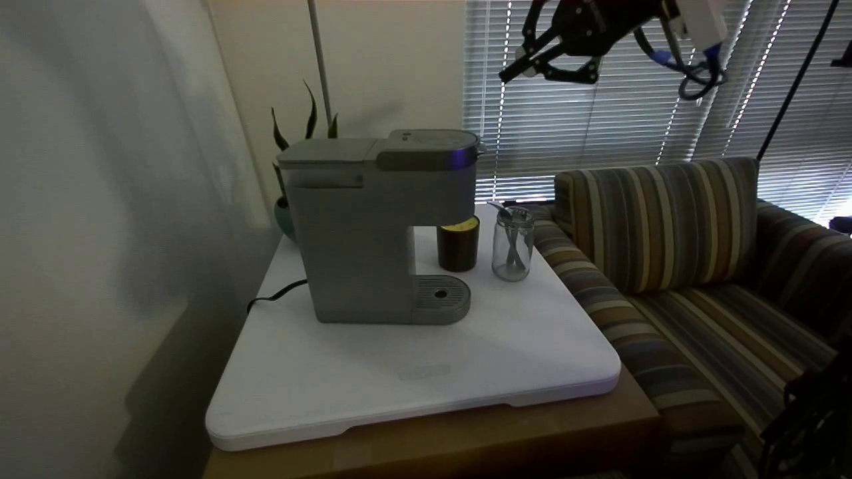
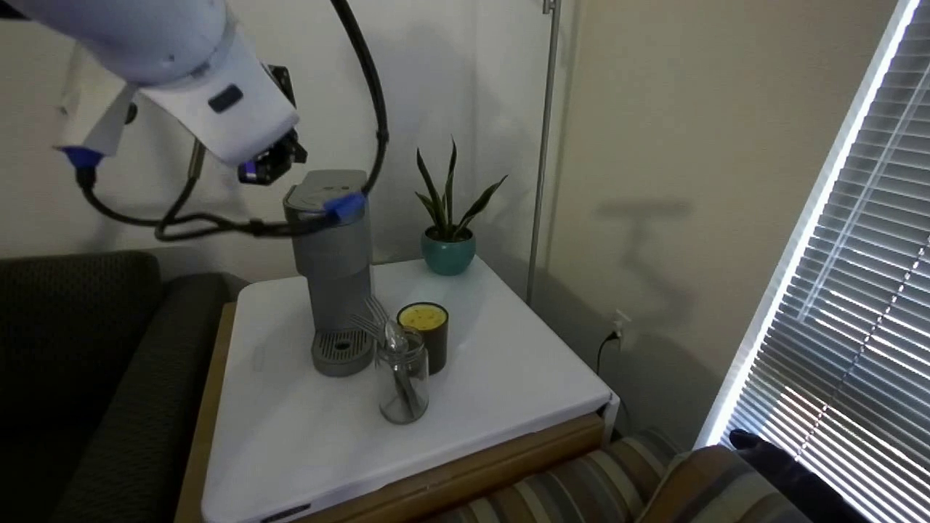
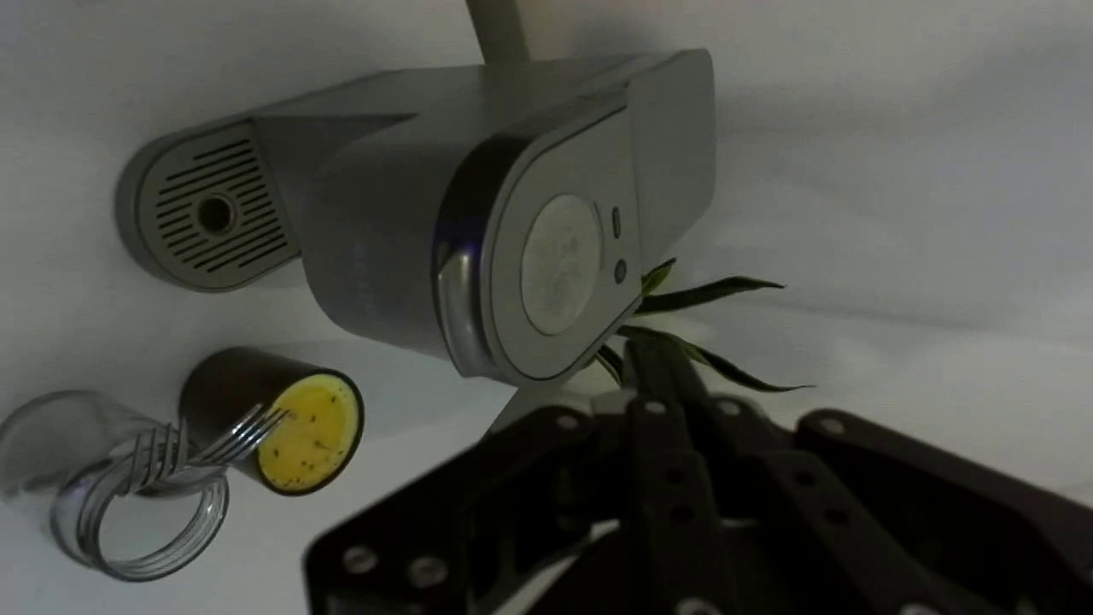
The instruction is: Close the coffee maker
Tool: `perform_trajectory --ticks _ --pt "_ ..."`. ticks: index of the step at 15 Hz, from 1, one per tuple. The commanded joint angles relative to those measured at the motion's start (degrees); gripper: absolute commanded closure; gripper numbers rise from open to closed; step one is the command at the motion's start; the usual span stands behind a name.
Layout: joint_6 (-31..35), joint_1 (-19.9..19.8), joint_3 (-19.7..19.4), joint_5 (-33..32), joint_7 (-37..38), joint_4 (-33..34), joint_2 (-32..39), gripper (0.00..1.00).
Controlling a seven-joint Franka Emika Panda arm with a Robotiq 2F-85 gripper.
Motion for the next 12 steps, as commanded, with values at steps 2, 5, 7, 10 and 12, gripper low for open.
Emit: perform_trajectory --ticks 2,5,7,10,12 --pt "5.7 -0.6 5.9 -21.7 19.1 -2.8 0.1 1.0" --pt "4.3 -4.1 9.2 -37.9 30.9 -5.8 0.2 1.0" --pt "3.2 -8.4 12.3 -48.7 37.7 -8.1 -0.6 1.0" --pt "-2.4 -19.9 19.7 -64.8 46.9 -11.0 -4.6 1.0" --pt "-12.1 -28.1 25.2 -75.4 53.6 -10.3 -10.2 1.0"
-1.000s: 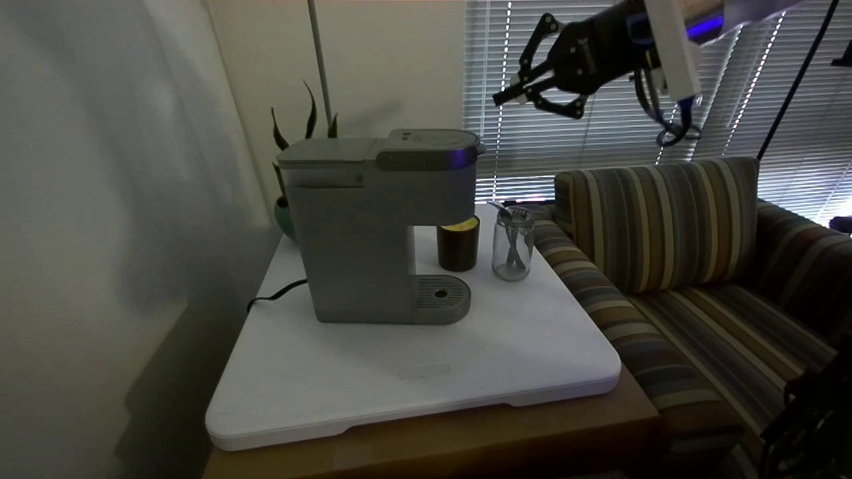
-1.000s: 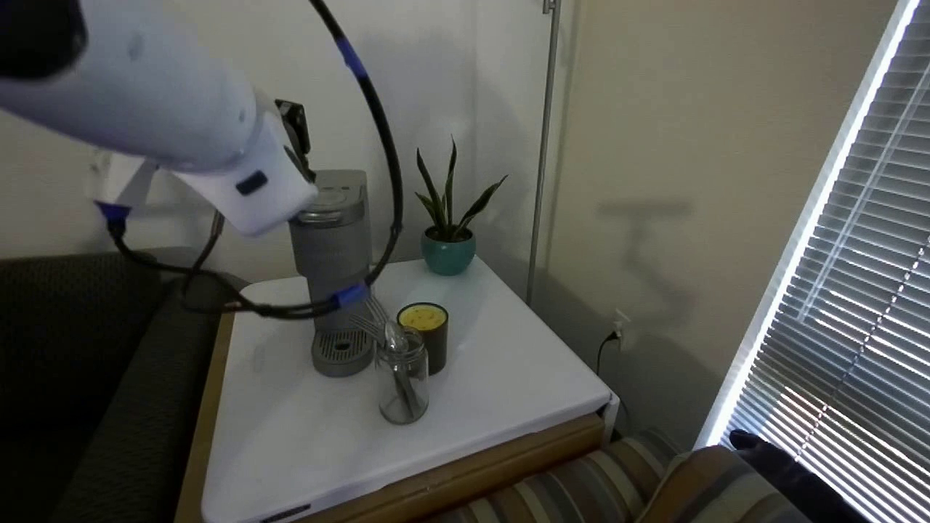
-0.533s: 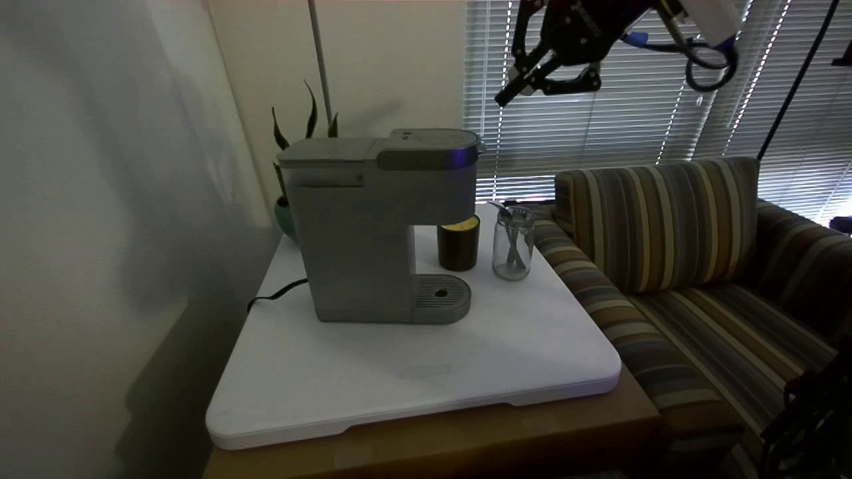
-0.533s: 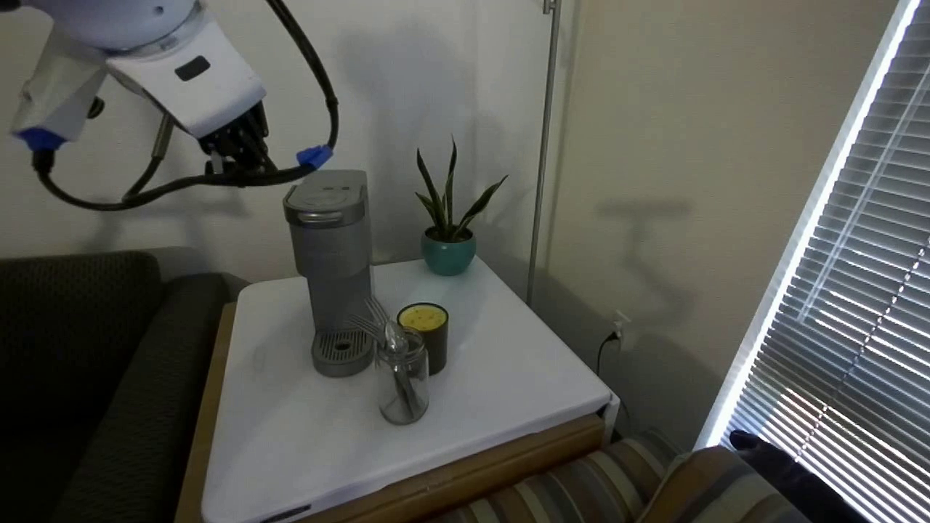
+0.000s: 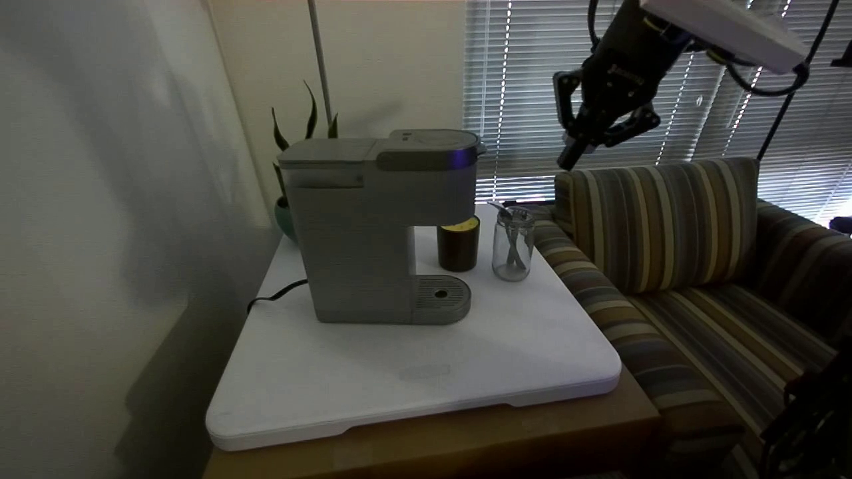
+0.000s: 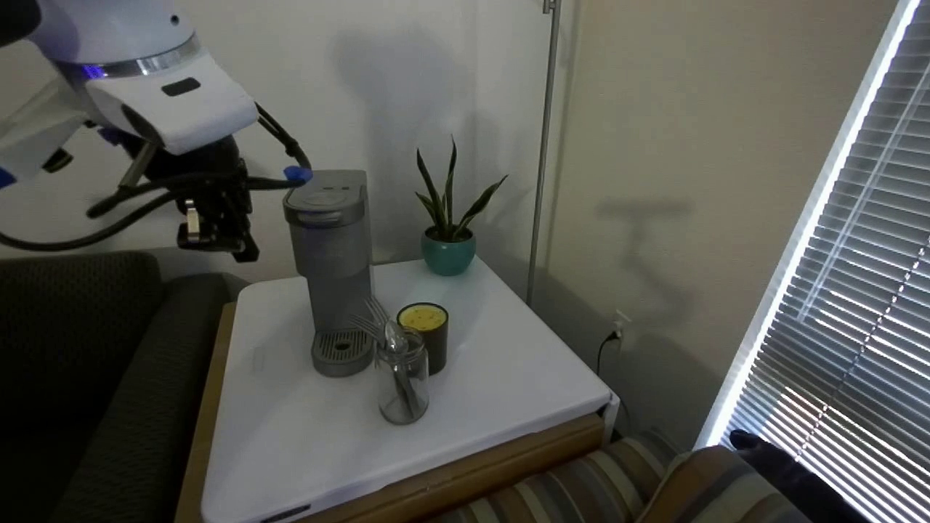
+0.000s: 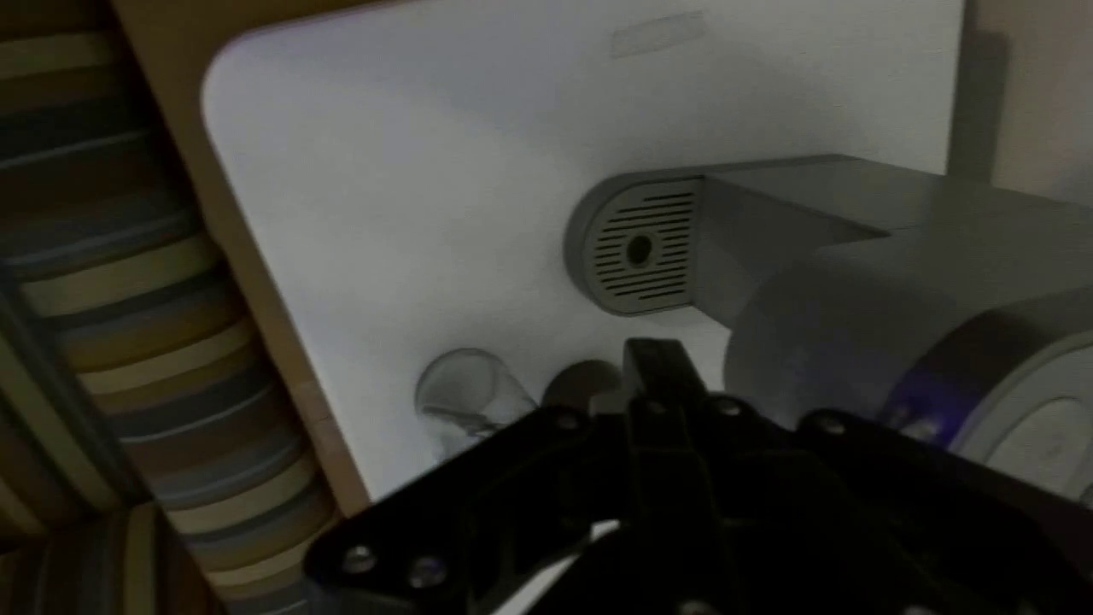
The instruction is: Close the coffee maker
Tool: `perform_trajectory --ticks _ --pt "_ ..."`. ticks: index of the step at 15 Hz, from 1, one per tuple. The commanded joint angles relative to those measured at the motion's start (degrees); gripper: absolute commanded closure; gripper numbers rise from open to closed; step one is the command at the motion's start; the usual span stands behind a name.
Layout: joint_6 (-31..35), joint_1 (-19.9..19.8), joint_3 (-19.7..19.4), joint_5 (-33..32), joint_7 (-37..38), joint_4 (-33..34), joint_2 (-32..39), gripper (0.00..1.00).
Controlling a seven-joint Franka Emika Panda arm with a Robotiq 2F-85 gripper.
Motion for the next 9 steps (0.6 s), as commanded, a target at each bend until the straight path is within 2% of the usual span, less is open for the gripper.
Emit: perform_trajectory --ticks 1,3,4,6,9 --pt "-15.0 -12.9 9.2 -16.5 10.6 1.2 -8.6 1.0" --pt "-24.1 -11.6 7.2 -25.8 15.1 7.0 -8.9 1.0" --pt "-28.5 -5.5 1.3 -30.0 17.1 9.7 -9.4 1.0" --pt "-37.7 -2.3 -1.4 -32.8 17.1 16.0 -10.5 1.0" --pt "-45.3 2.0 -4.9 -34.3 16.3 23.0 -9.8 1.0"
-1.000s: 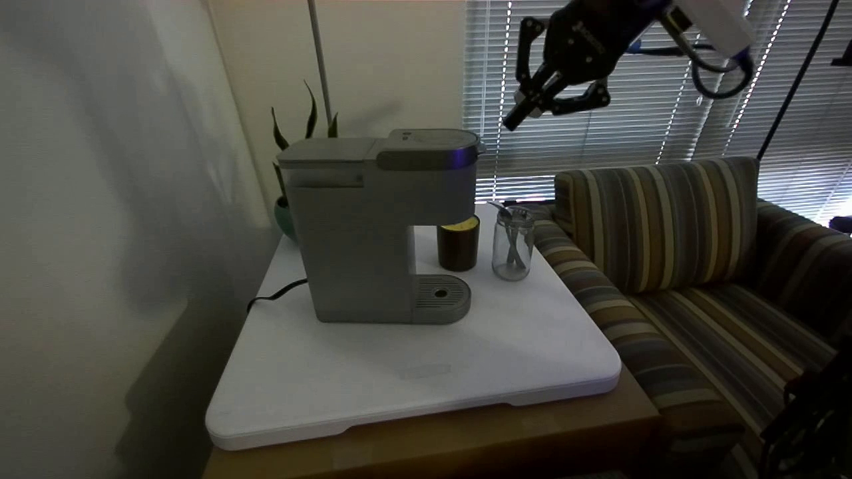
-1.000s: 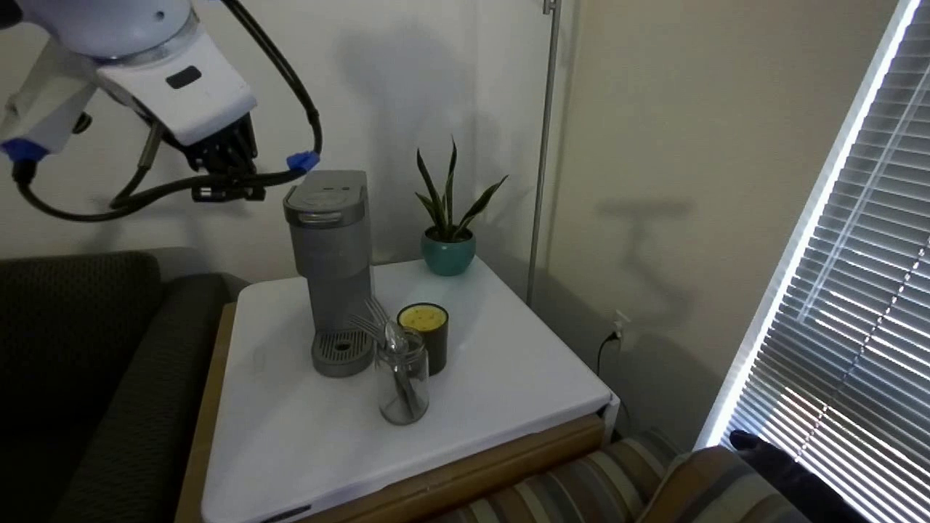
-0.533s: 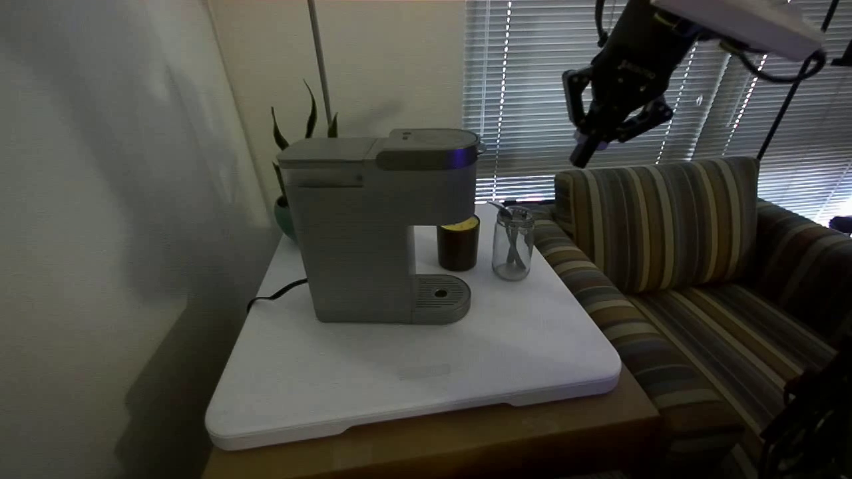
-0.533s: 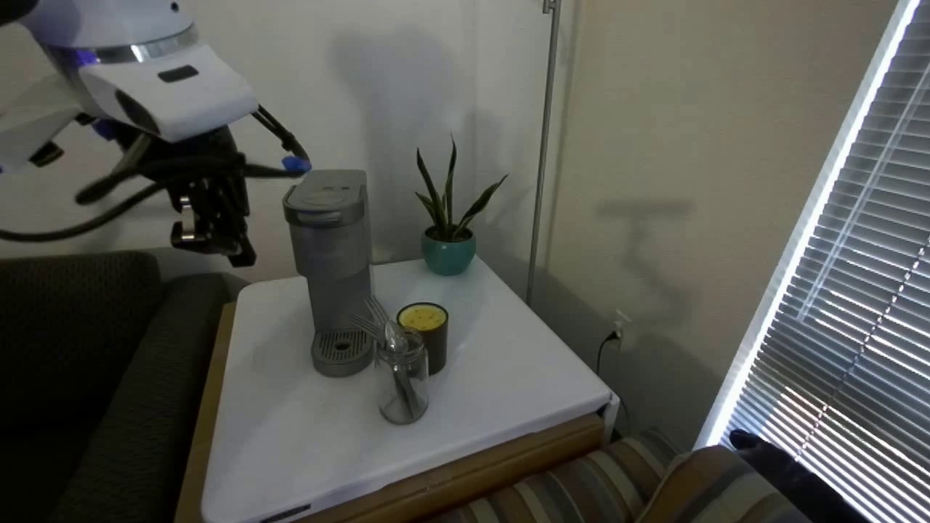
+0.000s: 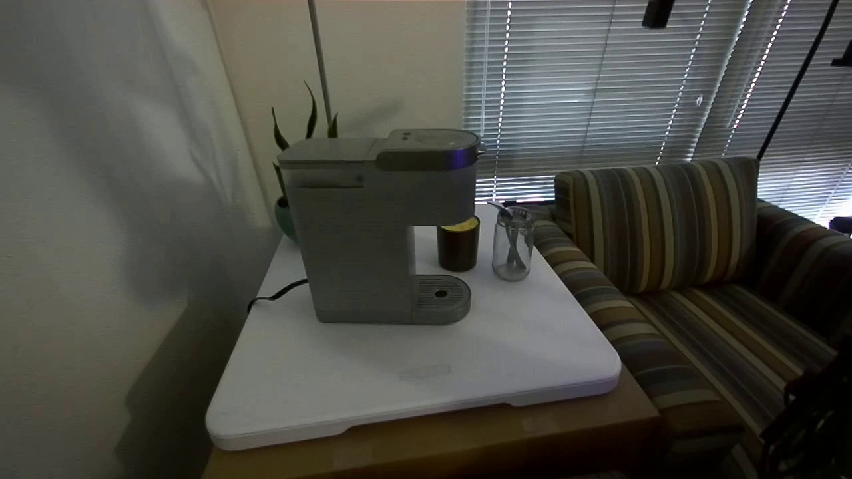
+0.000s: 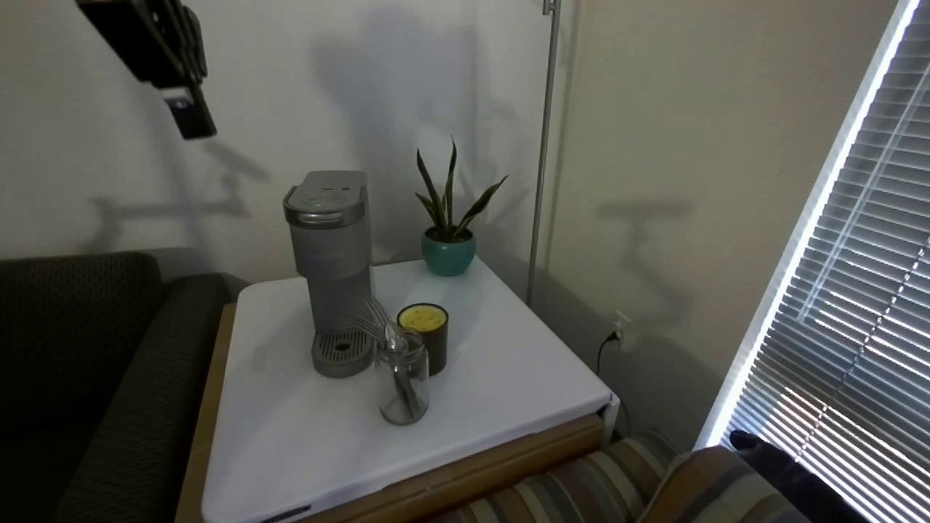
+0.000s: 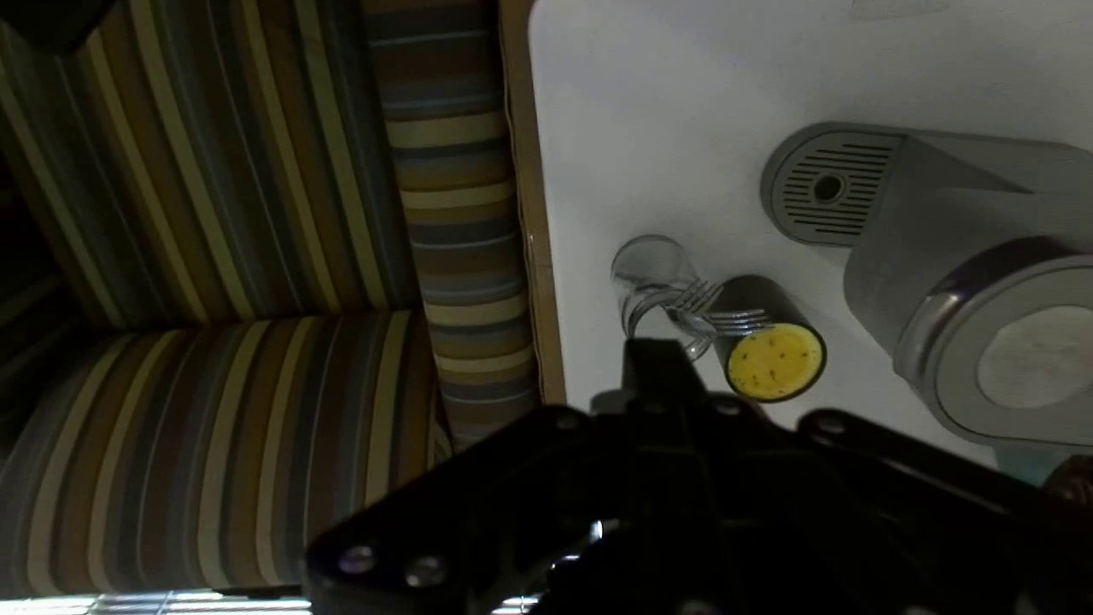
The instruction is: Close the coffee maker
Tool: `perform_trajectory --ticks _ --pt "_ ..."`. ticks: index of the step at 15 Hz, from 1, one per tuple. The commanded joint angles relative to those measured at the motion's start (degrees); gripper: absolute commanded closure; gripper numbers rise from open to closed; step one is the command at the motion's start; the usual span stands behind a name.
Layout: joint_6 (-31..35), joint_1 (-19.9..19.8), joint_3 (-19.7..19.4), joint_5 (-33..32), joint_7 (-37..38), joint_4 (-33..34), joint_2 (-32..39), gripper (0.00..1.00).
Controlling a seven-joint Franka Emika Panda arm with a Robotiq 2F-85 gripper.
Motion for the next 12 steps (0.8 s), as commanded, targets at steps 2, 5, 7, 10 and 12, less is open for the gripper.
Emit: perform_trajectory --ticks 2,5,7,10,12 --pt "-9.1 5.8 -4.9 -2.0 -0.7 9.2 2.4 0.91" --pt "-11.0 7.8 -6.3 -1.2 -0.7 11.5 3.3 0.64" --pt "-9.1 8.6 -6.8 -1.5 0.4 9.3 1.3 0.75" --pt "-9.3 8.9 -7.0 -1.5 0.4 9.9 2.1 0.63" --pt "-9.4 9.0 -7.0 -1.5 0.4 9.9 2.2 0.63"
